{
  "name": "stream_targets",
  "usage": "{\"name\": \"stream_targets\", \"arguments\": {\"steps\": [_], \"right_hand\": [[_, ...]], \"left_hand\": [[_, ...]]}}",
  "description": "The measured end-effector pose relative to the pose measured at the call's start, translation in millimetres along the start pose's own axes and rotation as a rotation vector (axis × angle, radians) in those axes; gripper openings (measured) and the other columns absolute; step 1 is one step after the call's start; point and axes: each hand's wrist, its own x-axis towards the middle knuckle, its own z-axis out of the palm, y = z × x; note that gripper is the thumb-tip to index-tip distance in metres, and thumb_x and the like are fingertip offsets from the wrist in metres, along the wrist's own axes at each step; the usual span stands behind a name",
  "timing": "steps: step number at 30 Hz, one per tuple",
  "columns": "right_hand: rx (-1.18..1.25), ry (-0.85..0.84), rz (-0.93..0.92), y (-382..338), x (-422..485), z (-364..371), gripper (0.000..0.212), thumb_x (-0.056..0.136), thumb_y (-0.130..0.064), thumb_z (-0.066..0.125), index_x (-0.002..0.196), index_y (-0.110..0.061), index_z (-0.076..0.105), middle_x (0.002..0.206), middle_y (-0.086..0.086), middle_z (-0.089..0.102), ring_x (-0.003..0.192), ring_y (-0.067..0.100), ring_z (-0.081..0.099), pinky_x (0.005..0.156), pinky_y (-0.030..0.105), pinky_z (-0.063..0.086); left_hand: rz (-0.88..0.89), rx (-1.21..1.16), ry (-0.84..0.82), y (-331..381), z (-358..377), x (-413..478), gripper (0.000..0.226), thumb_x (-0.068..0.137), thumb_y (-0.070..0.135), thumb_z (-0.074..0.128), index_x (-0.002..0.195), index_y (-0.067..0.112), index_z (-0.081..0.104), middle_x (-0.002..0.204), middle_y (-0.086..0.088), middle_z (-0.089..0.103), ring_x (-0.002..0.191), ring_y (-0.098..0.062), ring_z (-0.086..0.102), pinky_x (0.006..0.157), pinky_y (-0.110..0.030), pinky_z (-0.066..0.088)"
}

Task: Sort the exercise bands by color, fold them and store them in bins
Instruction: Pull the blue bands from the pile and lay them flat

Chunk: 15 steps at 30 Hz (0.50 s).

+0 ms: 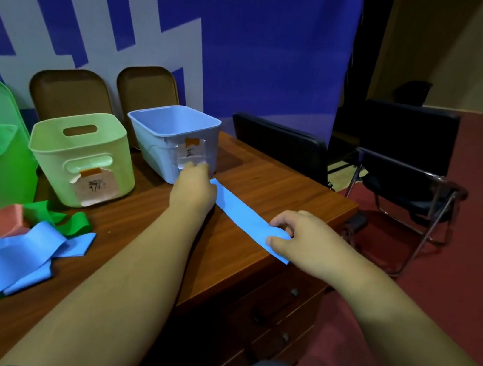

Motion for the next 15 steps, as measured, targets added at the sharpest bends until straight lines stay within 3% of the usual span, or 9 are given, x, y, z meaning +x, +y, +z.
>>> {"name": "stream_targets", "arguments": {"steps": [5,10,15], "right_hand": [[-0.221,0.049,0.049,-9,-12,-3,0.050,0.099,-0.061,0.061,0.142,-0.035,0.057,0.121,-0.008,0.046,0.092,0.012,0.061,0.078,0.033,0.057],[-0.306,0.124,0.046,-32,-17,-4,0.040,0.099,-0.061,0.056,0.128,-0.034,0.062,0.116,-0.008,0.048,0.089,0.015,0.063,0.073,0.035,0.052],[-0.249,0.235,0.007,-83,-14,9,0.029,0.099,-0.052,0.054,0.110,-0.031,0.071,0.106,-0.006,0.061,0.098,0.020,0.063,0.078,0.037,0.055]], "left_hand": [[0.043,0.057,-0.146,1,-10,-13,0.031,0.096,0.008,0.050,0.114,0.007,0.074,0.117,-0.014,0.069,0.108,-0.034,0.064,0.073,-0.035,0.046],[0.141,0.066,-0.296,-3,-45,-30,0.036,0.101,0.024,0.058,0.135,0.017,0.069,0.138,-0.006,0.065,0.124,-0.026,0.061,0.091,-0.030,0.046],[0.192,0.078,-0.456,-30,-109,-50,0.016,0.101,0.039,0.066,0.106,0.029,0.076,0.112,0.004,0.073,0.095,-0.013,0.063,0.079,-0.029,0.046]]}}
